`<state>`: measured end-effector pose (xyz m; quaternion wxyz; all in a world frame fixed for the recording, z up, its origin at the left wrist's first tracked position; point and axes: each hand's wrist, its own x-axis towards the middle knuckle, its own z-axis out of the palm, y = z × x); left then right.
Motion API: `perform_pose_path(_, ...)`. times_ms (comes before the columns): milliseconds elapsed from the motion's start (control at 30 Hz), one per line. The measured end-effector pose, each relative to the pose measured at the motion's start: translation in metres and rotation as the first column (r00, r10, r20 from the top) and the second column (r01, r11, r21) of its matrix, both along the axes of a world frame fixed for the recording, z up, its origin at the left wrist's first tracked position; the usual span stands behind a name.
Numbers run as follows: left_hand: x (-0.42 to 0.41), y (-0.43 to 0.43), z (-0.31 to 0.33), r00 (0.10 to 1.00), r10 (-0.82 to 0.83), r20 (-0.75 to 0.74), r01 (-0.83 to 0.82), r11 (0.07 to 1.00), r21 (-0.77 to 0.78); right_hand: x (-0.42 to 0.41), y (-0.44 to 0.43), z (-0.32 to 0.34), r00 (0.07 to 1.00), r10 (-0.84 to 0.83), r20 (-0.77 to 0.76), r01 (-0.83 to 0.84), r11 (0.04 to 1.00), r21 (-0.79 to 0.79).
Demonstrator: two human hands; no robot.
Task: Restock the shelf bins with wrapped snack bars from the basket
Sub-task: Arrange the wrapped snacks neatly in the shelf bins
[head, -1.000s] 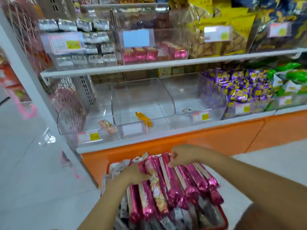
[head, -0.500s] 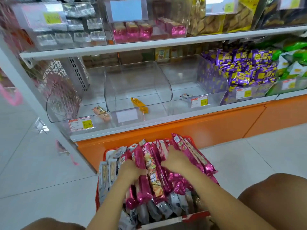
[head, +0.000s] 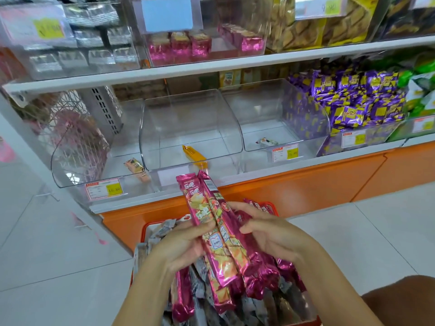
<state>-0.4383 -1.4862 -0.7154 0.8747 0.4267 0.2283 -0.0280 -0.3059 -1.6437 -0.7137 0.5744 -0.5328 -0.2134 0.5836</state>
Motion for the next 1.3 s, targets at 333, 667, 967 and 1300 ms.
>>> perform_pose_path(333,0.027,-0.017,0.012,0.998,0.063,0.021,-0.063,0.997,-0.033,0.018,-0.009,0.016,0.889,-0.191,0.417,0.245,0.966,-0.08)
perform_pose_path(667,0.04,-0.014,0.022,0.988,0.067,0.137,-0.058,0.996,-0.073,0.017,-0.005,0.027,0.855,-0.311,0.414,0.305,0.949,0.083)
perform_pose_path(967,0.053,-0.01,0.067,0.961,0.122,0.25,-0.119,0.993,-0.027,0.013,0.002,0.076,0.63,-0.412,0.658,0.31,0.91,0.274)
perform_pose_path(1300,0.065,-0.017,0.141,0.843,0.317,0.434,-0.327,0.943,-0.052,-0.028,0.024,0.131,-0.168,-0.269,0.948,0.342,0.887,0.312)
